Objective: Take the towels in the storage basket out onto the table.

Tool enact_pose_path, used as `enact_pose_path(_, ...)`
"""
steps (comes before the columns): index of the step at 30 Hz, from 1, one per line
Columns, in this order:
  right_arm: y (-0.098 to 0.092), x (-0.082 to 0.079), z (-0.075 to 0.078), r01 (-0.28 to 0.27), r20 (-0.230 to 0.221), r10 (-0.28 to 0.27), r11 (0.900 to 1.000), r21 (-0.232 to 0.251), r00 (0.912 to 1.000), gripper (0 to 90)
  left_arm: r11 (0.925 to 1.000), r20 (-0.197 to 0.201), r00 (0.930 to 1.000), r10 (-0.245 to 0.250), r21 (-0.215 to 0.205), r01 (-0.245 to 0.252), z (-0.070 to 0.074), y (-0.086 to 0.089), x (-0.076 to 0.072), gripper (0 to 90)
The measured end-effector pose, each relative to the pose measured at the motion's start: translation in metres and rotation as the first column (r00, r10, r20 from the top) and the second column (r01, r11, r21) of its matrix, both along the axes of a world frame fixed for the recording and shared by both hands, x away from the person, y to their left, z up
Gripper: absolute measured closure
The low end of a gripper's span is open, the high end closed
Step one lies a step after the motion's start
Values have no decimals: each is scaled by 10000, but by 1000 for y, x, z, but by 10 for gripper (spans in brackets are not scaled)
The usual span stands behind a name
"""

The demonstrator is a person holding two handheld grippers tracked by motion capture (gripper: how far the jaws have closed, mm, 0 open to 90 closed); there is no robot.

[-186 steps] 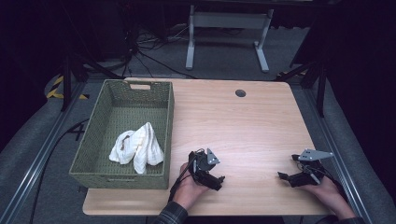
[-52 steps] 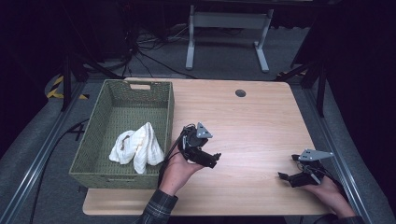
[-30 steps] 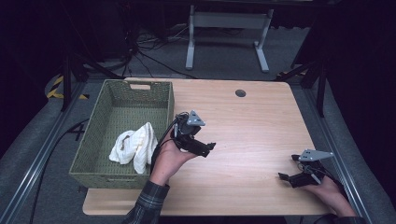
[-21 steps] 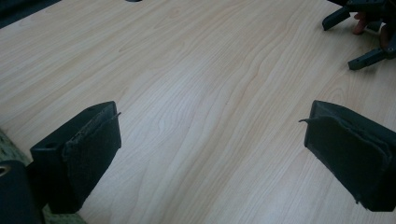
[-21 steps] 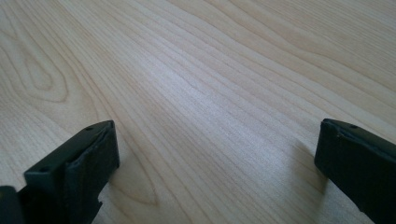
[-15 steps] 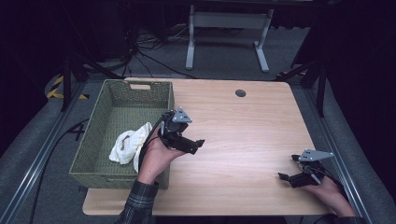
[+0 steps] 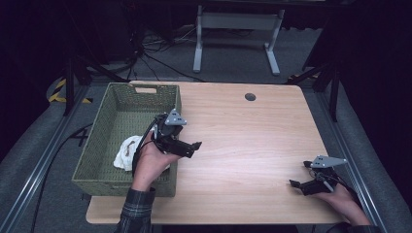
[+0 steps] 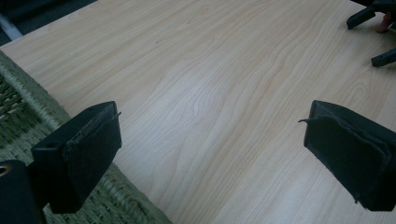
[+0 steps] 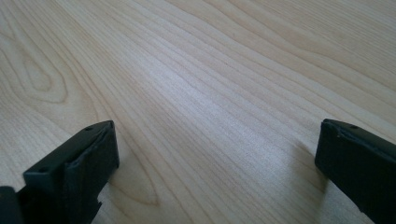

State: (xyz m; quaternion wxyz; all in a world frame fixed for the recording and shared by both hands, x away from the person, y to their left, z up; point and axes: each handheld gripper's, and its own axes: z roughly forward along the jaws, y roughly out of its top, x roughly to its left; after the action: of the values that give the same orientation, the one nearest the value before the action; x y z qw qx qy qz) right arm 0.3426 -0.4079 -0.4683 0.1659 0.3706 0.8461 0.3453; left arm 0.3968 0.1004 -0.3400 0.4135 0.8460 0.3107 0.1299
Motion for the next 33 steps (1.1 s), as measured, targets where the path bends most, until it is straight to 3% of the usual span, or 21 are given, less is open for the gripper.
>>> enact_pose_path(8, 0, 0, 0, -37, 2, 37, 10000, 21, 10000, 0, 9990, -179, 9989, 434, -130, -437, -1, 20, 1, 50)
enact_pose_path(16, -1, 0, 0, -78, 4, 78, 10000, 25, 10000, 0, 9954, -52, 9954, 952, -52, -952, 2, 42, 1, 52)
enact_pose_path(21, -1, 0, 0, -77, 4, 77, 10000, 28, 10000, 1, 9881, -95, 9882, 1529, -159, -1530, 1, 59, -1, 56)
enact_pose_path(25, -1, 0, 0, -83, 3, 83, 10000, 28, 10000, 1, 9837, -57, 9837, 1797, -3, -1797, -1, 67, -1, 60)
enact_pose_path(29, -1, 0, 0, -82, 0, 82, 10000, 25, 10000, 1, 9791, -261, 9788, 2032, 58, -2031, -10, 73, 0, 62)
enact_pose_path(33, -1, -1, 0, -96, 3, 96, 10000, 16, 10000, 1, 9729, -391, 9725, 2295, 393, -2280, -21, 78, 7, 62)
